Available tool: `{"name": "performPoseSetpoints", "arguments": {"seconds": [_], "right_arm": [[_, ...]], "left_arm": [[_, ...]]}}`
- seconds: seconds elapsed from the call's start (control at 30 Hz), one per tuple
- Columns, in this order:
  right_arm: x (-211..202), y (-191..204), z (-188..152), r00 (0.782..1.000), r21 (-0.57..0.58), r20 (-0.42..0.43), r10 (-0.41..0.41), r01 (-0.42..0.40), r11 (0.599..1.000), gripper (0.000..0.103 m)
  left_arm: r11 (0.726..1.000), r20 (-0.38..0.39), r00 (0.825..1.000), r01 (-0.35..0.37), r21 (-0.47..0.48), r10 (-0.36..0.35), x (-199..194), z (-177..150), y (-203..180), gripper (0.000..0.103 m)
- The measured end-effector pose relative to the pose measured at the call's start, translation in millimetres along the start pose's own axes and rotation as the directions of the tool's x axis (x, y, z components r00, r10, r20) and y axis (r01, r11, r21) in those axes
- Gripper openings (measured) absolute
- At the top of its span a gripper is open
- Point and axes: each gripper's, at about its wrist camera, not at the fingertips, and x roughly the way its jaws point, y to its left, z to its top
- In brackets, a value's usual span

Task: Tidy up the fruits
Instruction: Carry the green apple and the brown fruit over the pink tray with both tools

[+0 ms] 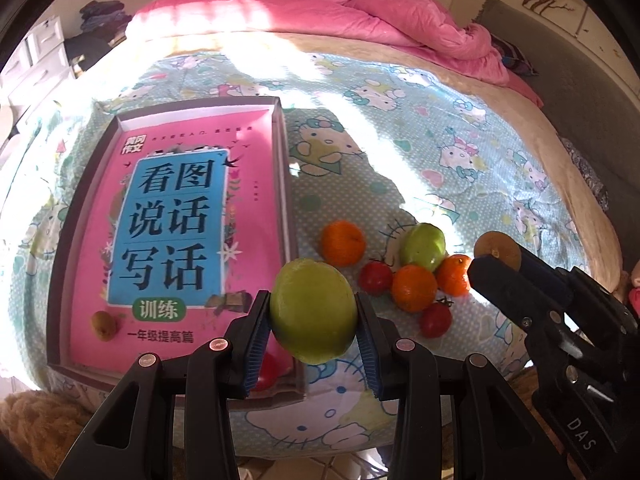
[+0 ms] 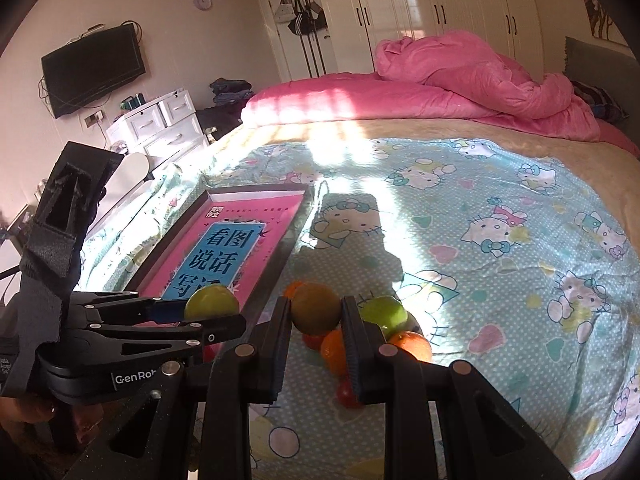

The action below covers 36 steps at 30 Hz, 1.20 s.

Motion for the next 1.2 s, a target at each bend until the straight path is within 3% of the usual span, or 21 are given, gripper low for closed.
{"name": "performPoseSetpoints", "arguments": {"seconds": [0.4, 1.2], "right_arm": [[23.1, 45.6, 4.6, 0.998, -0.085, -0.022, 0.062, -0.064, 0.994, 0.025], [51.7, 86.7, 0.6, 0.986, -0.143, -0.084, 0.145, -0.156, 0.977, 0.025]], "left_arm": [[0.997, 0.032, 0.999, -0.002, -0.072, 0.004, -11.4, -2.4, 39.7, 0.042], [0.97, 0.081, 0.995, -0.045, -0.238, 0.066, -32.6, -10.5, 133.4, 0.042]]}}
